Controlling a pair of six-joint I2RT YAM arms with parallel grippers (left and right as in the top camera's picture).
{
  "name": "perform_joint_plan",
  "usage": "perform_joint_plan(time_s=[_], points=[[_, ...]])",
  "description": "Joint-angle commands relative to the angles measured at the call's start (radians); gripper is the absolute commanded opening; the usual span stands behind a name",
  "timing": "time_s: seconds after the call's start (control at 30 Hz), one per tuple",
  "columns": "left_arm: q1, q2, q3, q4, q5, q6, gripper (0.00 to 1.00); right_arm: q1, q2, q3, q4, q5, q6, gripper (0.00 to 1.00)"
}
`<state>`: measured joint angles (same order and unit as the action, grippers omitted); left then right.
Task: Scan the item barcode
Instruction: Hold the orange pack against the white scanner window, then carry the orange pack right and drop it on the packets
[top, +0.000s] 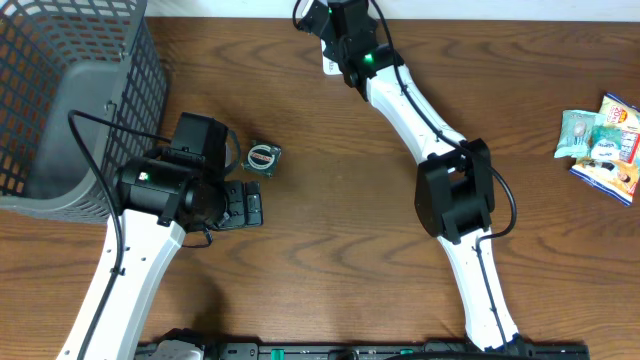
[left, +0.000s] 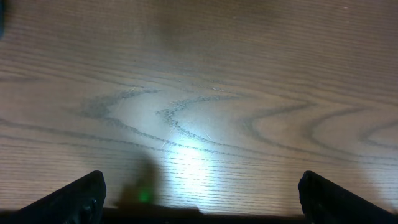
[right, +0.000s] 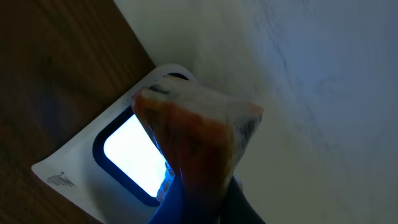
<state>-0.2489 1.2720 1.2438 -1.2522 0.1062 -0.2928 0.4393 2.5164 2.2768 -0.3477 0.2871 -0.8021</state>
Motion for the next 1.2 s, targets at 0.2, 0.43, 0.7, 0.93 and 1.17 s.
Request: perform_joint_plan(time_s=[0.2, 0.43, 0.7, 0.93, 1.17], points=[[0.004, 0.002, 0.001, -0.003, 0.009, -0.008, 0.98, 0.000, -0.058, 0.017, -0.014, 0.043, 0.021, 0.01], [0.004, 0.002, 0.001, -0.002, 0.009, -0.008, 0.98, -0.051, -0.175, 0.017, -0.108, 0.043, 0.184, 0.01], [0.004, 0.002, 0.001, -0.003, 0.009, -0.008, 0.97, -0.206, -0.260, 0.017, -0.383, 0.043, 0.441, 0.01], [0.004, 0.002, 0.001, -0.002, 0.009, -0.008, 0.98, -0.438, -0.248, 0.017, -0.698, 0.043, 0.676, 0.01], [0.004, 0.002, 0.001, -0.003, 0.009, -0.008, 0.98, -0.624, -0.240, -0.004, -0.816, 0.044, 0.726, 0.01]])
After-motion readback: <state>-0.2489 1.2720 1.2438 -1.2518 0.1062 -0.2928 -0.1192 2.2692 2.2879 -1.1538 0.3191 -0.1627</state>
